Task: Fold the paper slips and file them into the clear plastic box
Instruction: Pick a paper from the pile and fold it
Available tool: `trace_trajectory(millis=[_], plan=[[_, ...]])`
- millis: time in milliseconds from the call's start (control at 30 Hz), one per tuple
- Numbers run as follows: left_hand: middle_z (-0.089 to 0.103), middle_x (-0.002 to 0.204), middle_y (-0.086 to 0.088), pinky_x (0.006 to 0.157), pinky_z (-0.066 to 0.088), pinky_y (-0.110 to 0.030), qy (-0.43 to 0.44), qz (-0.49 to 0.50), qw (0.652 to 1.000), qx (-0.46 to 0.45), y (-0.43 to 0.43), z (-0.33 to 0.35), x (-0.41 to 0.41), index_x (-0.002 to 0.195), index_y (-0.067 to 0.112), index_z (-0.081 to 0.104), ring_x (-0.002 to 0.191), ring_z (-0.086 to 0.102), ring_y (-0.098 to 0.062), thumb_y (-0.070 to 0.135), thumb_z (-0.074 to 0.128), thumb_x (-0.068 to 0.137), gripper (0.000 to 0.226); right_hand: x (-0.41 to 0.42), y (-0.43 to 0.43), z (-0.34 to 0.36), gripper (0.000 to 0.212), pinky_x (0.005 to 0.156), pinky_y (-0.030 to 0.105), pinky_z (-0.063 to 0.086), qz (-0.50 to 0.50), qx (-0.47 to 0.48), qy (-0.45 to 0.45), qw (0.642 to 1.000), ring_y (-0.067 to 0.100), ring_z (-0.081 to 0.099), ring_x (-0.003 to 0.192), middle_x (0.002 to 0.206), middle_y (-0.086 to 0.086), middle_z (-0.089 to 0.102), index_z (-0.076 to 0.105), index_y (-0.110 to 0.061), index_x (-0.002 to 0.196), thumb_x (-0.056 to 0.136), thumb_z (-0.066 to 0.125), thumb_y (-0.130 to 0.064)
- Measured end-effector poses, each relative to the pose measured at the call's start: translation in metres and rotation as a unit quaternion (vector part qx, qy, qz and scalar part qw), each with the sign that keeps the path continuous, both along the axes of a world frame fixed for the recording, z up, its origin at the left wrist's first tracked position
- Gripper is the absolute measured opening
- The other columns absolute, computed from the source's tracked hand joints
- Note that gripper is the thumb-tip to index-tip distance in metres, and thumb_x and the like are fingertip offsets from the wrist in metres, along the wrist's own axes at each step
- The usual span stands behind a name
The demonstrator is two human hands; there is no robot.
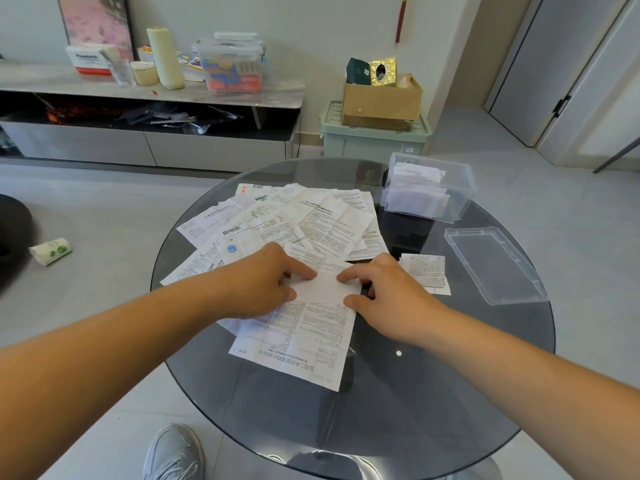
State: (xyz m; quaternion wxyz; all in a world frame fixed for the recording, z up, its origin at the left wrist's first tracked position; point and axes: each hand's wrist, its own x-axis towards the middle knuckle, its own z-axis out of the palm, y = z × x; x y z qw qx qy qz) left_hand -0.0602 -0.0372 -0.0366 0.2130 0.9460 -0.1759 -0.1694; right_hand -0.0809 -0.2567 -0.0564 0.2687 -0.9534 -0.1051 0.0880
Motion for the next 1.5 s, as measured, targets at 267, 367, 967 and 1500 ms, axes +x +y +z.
trace_trajectory(millis=[267,367,967,1500], plan=[[0.04,0.126,0.007,0.103,0.042,-0.032,-0.085,-0.008,0.994,0.073,-0.005,0.0,-0.005,0.136,0.038,0.055,0.115,0.041,-0.012,0.035,0.055,0.096,0.04,-0.006,0.0,-0.002,0.043,0.097,0.027,0.043,0.02,-0.025,-0.021,0.999,0.012,0.043,0.106,0.114,-0.007,0.039,0.052,-0.032,0.142,0.1,0.056,-0.035],[0.048,0.129,0.006,0.103,0.042,-0.032,-0.13,-0.037,0.985,0.109,-0.013,0.0,-0.005,0.137,0.038,0.054,0.117,0.045,-0.013,0.045,0.055,0.096,0.042,-0.008,0.0,-0.001,0.043,0.096,0.028,0.045,0.019,-0.016,-0.02,0.999,0.011,0.045,0.104,0.112,-0.008,0.04,0.051,-0.034,0.142,0.099,0.057,-0.038],[0.069,0.099,0.016,0.085,0.053,-0.017,0.006,-0.005,0.997,-0.078,-0.02,0.021,0.0,0.098,0.032,0.067,0.091,0.065,-0.005,0.014,0.067,0.093,0.018,-0.007,-0.003,0.007,0.005,0.071,0.017,0.038,0.006,0.052,-0.032,0.998,0.006,0.051,0.087,0.105,-0.011,0.049,0.06,-0.034,0.096,0.094,0.064,-0.038],[0.068,0.092,0.017,0.076,0.05,-0.018,0.003,0.005,0.984,-0.179,-0.031,0.019,-0.02,0.087,0.037,0.075,0.088,0.062,-0.005,0.025,0.077,0.086,0.012,-0.025,-0.025,0.02,0.005,0.069,0.029,0.055,-0.032,0.221,0.007,0.975,0.018,0.066,0.077,0.083,-0.001,0.072,0.072,-0.024,0.086,0.089,0.073,-0.027]])
